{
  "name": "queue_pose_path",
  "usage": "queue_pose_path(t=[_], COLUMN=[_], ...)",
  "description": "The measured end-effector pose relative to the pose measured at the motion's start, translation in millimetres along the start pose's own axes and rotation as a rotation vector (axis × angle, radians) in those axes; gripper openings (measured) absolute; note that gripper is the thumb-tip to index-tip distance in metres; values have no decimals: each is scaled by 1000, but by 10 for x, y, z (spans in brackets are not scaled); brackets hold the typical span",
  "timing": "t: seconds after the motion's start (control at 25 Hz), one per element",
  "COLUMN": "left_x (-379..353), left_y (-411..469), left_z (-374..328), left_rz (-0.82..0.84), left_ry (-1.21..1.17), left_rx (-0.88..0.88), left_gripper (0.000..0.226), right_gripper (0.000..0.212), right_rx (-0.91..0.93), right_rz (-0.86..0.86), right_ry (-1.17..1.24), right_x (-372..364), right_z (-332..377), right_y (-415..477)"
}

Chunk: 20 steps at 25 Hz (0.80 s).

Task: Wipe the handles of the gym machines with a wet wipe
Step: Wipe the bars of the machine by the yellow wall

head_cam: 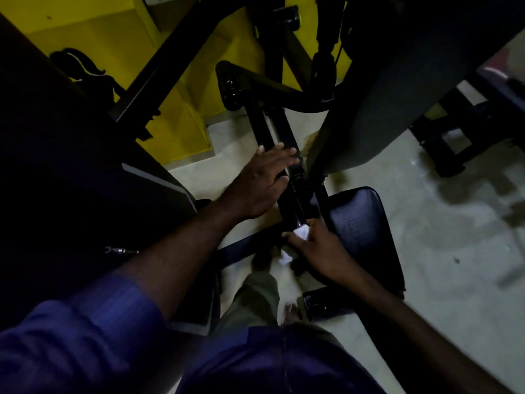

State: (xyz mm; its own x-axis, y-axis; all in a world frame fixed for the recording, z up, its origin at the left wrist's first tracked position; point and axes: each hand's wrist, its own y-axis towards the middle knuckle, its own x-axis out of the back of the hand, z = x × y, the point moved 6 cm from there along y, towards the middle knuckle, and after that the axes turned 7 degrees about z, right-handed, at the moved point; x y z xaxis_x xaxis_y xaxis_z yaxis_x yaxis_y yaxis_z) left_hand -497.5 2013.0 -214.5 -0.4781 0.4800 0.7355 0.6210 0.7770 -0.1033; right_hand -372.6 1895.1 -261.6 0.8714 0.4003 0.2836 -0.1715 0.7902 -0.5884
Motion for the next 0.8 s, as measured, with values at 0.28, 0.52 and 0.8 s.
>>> queue_pose_path(t=[0.28, 0.52, 0.8], left_x=[-354, -347, -383], left_y=[180, 142, 209], left_z=[-114, -217, -177], left_rz=[26, 31, 18], left_ry=[327, 480, 607], left_rx=[-93, -127, -218], left_gripper=[52, 49, 50], right_gripper=[32, 41, 43], right_rx=[-98, 357, -65], right_rz=[-33, -879, -937], right_ry=[1870, 408, 1354], right_x=[-348, -328, -469], right_z=[178, 218, -213], right_y=[-176, -361, 193])
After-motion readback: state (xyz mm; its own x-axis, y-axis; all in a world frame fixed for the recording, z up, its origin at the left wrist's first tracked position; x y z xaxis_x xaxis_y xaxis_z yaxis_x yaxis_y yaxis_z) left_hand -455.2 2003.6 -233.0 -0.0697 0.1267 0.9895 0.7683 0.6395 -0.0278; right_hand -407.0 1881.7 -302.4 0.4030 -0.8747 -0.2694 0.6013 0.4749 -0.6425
